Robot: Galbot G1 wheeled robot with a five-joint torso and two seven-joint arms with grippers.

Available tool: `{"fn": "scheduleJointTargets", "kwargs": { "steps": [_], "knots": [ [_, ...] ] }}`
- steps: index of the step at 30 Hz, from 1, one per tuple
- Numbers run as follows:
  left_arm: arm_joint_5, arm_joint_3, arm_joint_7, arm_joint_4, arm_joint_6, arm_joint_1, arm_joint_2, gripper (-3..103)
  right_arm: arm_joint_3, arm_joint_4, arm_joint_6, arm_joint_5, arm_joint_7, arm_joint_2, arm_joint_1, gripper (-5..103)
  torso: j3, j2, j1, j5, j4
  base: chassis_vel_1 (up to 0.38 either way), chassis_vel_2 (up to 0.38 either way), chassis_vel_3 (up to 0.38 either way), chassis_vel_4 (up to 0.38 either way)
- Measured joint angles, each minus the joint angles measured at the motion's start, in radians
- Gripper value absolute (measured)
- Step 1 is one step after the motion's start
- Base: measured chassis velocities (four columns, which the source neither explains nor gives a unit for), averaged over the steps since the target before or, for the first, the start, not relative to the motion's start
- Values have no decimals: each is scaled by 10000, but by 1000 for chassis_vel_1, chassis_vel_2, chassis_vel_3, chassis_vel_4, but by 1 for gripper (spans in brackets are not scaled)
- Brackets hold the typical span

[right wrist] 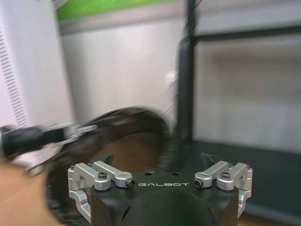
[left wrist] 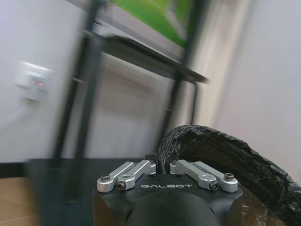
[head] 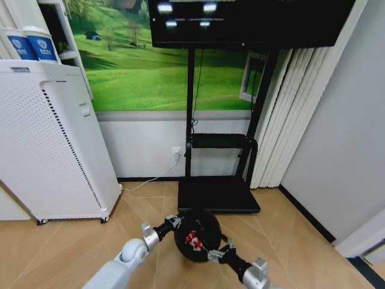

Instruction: Pick up the trash bin and place the garbage on the floor into it.

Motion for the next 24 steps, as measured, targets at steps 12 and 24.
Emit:
{"fn": "scheduleJointTargets", "kwargs": {
  "steps": [12,24],
  "knots": [
    [-1396,-4061,-2703,-3445,471,3325,530,7,1944,-504,-24,996,2265,1123,611,100,-2,1,0,8,0,0,0,0,0],
    [-1205,-9276,-2710,-4896,1346,7557,-1034,7,2942,-1764,-221,2190,3470,1955,1443,100,-1,2,0,2,1,0,0,0,0]
  ]
}}
